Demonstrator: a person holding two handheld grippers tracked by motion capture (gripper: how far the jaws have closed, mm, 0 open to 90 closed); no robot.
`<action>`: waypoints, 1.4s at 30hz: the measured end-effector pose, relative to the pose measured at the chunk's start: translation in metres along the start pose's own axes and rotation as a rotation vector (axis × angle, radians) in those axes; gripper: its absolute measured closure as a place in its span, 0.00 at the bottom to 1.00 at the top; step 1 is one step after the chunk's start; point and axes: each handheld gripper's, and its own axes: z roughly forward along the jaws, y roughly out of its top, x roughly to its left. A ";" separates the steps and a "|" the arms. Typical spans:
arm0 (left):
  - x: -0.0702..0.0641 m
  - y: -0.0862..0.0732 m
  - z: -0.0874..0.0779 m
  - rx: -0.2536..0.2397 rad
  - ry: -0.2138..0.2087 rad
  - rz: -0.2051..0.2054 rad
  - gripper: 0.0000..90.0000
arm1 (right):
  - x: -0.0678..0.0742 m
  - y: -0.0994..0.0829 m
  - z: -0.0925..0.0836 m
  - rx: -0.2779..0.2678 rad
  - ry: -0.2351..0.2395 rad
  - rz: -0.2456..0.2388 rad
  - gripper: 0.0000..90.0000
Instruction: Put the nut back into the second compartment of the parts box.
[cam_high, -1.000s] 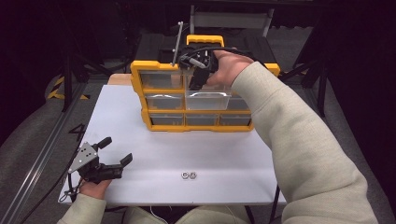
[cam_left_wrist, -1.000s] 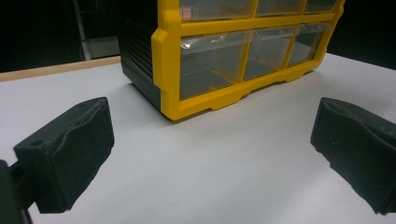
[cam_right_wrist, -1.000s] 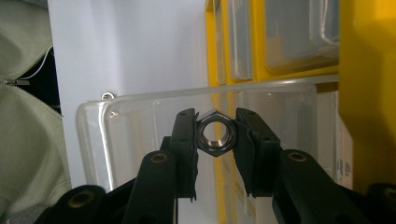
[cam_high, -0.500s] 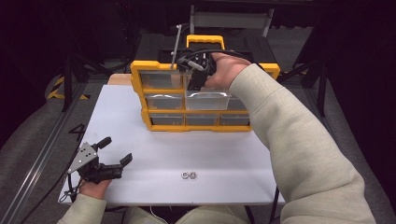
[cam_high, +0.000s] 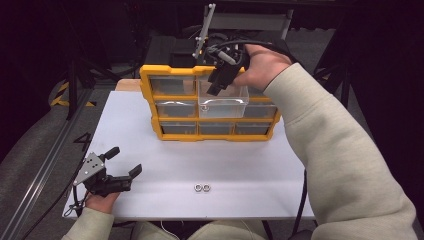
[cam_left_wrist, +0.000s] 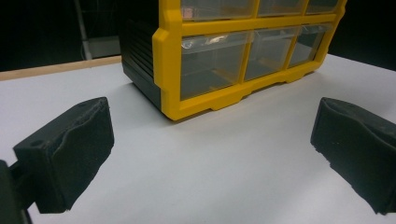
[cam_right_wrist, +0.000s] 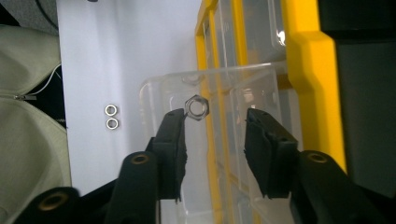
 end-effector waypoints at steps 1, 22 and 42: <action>0.000 0.000 0.000 0.001 0.000 0.002 0.00 | 0.002 -0.001 -0.003 -0.007 0.001 0.005 0.62; -0.001 0.000 0.002 0.000 -0.003 -0.004 0.00 | 0.093 -0.020 0.026 -0.022 -0.008 -0.048 0.27; -0.001 0.000 0.002 0.002 -0.002 -0.003 0.00 | 0.109 -0.062 0.112 -0.015 0.022 0.010 0.26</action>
